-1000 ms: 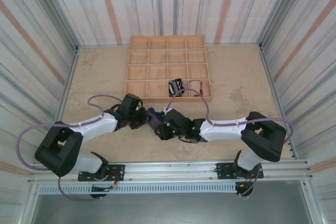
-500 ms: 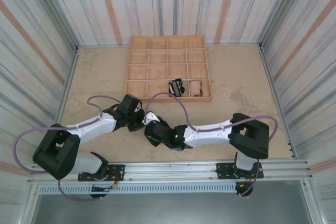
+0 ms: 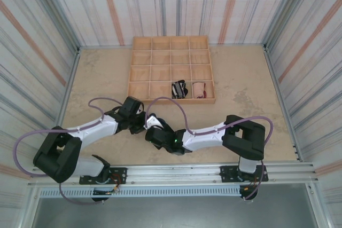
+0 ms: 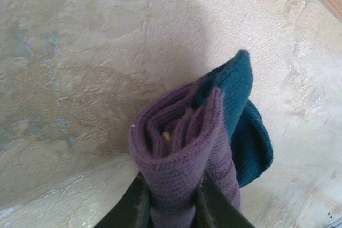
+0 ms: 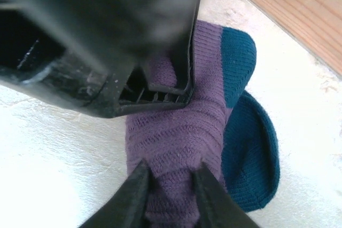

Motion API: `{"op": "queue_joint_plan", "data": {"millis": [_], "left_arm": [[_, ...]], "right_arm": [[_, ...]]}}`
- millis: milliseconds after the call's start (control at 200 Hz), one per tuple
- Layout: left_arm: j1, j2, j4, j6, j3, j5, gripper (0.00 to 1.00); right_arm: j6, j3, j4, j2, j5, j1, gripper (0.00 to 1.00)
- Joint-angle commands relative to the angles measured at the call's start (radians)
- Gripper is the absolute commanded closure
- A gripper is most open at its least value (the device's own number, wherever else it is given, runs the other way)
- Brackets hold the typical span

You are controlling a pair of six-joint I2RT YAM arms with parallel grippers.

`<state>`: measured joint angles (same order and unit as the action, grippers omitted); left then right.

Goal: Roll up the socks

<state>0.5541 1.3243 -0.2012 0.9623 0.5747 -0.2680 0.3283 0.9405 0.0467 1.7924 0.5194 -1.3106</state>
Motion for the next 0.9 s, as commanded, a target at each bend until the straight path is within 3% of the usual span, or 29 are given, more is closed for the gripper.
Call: {"op": "queue_joint_plan", "data": {"millis": [0, 95, 230, 406, 586, 897], "left_arm": [[-0.014, -0.048, -0.043, -0.021, -0.049, -0.068, 0.70], [-0.031, -0.091, -0.016, -0.030, -0.073, -0.091, 0.45], [-0.066, -0.144, 0.067, -0.060, -0.117, -0.133, 0.29], [-0.107, -0.175, 0.218, -0.100, -0.179, -0.207, 0.26], [-0.108, -0.168, 0.281, -0.121, -0.194, -0.212, 0.27], [-0.109, 0.004, 0.388, -0.144, -0.138, -0.185, 0.30]], "right_arm": [[0.052, -0.039, -0.033, 0.050, -0.050, 0.024, 0.92], [0.108, -0.085, -0.015, 0.035, -0.122, 0.056, 0.99], [0.186, -0.166, 0.055, -0.004, -0.291, 0.123, 1.00], [0.330, -0.258, 0.177, -0.037, -0.550, 0.255, 1.00], [0.458, -0.324, 0.297, -0.040, -0.773, 0.388, 1.00], [0.583, -0.300, 0.288, -0.002, -0.940, 0.522, 1.00]]}}
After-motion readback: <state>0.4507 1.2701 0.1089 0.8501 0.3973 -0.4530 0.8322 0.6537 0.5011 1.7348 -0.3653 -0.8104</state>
